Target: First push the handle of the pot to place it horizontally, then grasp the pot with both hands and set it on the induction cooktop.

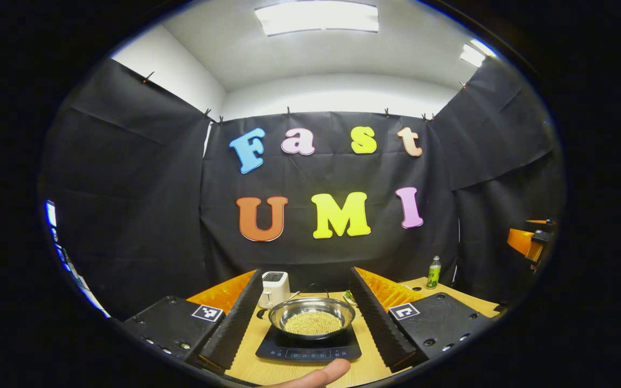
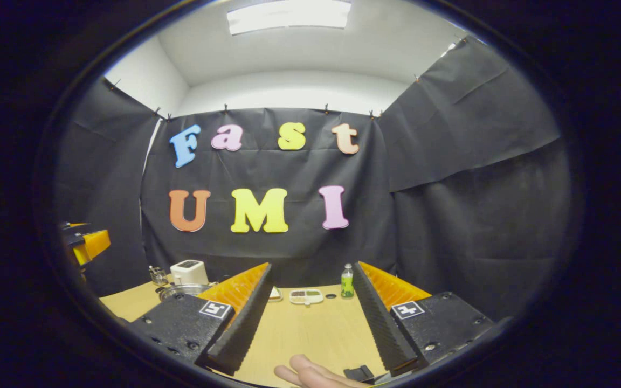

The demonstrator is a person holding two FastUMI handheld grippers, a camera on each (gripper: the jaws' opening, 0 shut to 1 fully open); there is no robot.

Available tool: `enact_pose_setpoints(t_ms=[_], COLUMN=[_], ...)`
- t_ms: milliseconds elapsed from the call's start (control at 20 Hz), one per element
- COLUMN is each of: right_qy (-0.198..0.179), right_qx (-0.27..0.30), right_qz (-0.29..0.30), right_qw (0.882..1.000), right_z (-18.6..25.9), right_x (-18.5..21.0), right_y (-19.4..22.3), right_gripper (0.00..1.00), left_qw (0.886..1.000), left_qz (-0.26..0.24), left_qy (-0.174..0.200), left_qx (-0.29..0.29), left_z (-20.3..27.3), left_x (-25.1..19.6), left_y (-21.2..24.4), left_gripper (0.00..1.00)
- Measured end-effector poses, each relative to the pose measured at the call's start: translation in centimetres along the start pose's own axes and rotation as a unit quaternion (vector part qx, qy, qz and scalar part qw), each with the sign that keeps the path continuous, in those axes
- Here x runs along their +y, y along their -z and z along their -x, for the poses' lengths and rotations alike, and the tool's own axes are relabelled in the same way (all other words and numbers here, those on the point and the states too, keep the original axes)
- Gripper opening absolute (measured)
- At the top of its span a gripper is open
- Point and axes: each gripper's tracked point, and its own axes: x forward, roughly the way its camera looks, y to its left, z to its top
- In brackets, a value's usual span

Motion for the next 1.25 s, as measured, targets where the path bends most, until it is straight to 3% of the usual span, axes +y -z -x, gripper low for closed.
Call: enact_pose_setpoints(t_ms=[250,1250], right_qy=[-0.022,0.000], right_qx=[-0.005,0.002], right_qz=[-0.003,-0.012], right_qw=[1.000,1.000], right_z=[1.1,1.1], right_x=[1.2,0.4], right_y=[0.4,1.4], right_gripper=[0.93,0.92], left_qw=[1.000,1.000], left_qz=[-0.002,-0.002], left_qy=[0.000,0.004], left_qx=[0.001,0.016], left_z=[0.8,0.7], left_x=[0.2,1.0], left_y=[0.6,2.0], left_gripper=[0.96,0.96])
